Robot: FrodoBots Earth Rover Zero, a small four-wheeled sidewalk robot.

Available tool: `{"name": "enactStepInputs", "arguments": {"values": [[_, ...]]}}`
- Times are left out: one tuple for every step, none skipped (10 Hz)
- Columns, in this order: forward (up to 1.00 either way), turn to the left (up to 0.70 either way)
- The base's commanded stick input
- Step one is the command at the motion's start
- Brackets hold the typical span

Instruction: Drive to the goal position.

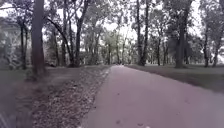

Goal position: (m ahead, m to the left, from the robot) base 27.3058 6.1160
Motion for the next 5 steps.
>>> {"name": "enactStepInputs", "arguments": {"values": [[0.69, 0.0], [0.69, 0.0], [0.69, 0.0], [0.69, 0.0], [0.69, 0.0]]}}
